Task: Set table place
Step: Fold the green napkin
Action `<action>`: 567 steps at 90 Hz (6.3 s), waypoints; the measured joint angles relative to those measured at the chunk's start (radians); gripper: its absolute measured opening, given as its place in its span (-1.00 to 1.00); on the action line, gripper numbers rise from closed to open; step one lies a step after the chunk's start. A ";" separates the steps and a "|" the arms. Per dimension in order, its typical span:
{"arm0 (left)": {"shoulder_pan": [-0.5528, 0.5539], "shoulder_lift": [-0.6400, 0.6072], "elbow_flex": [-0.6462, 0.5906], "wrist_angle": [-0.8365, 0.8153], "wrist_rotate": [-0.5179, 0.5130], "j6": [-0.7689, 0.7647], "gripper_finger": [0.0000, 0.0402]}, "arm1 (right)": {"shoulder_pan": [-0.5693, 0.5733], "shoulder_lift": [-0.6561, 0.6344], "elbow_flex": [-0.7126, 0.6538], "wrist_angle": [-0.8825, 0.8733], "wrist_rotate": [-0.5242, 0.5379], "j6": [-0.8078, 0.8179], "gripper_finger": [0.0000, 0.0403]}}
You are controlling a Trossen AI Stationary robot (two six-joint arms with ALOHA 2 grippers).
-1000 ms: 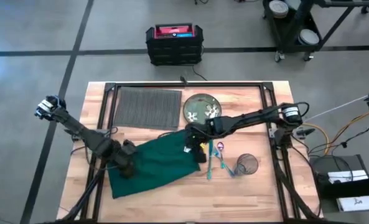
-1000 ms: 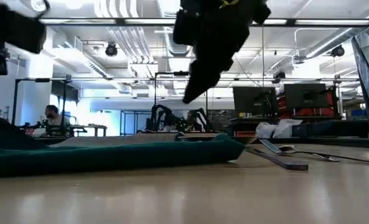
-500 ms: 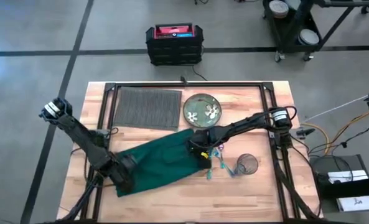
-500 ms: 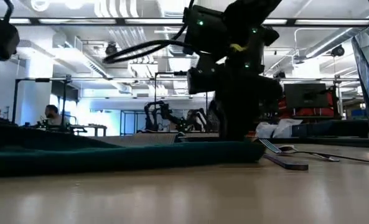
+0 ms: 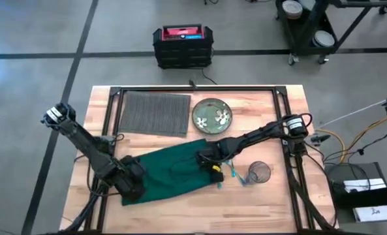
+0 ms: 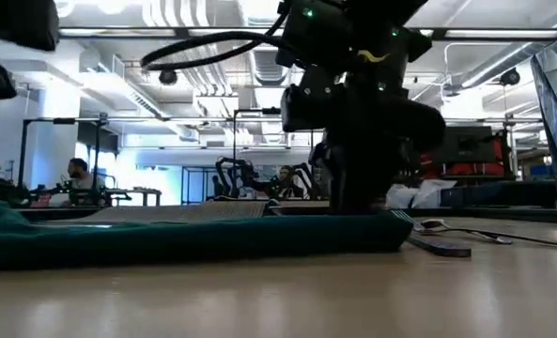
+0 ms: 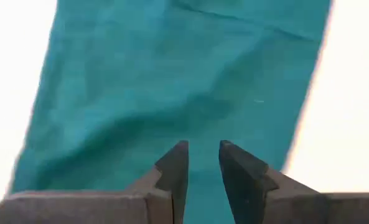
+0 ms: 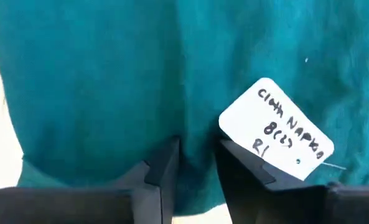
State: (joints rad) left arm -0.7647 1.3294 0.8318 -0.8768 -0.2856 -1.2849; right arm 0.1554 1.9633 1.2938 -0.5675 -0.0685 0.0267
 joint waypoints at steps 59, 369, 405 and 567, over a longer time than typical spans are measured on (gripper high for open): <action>0.088 -0.049 -0.060 -0.151 0.041 -0.008 0.04 | 0.101 -0.016 -0.033 -0.029 -0.115 0.077 -0.11; 0.252 -0.250 -0.045 -0.239 0.231 0.194 -1.00 | -0.112 -0.184 0.053 -0.216 0.196 -0.077 -1.00; 0.251 -0.195 -0.111 -0.329 0.164 0.090 -1.00 | -0.107 -0.136 0.032 -0.170 0.328 -0.072 -1.00; 0.236 -0.155 -0.146 0.038 0.137 0.319 -0.34 | -0.164 -0.101 -0.240 0.276 -0.035 0.042 -0.75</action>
State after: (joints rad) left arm -0.5285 1.1744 0.6853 -0.8388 -0.1482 -0.9659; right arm -0.0086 1.8626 1.0538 -0.2911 -0.1039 0.0683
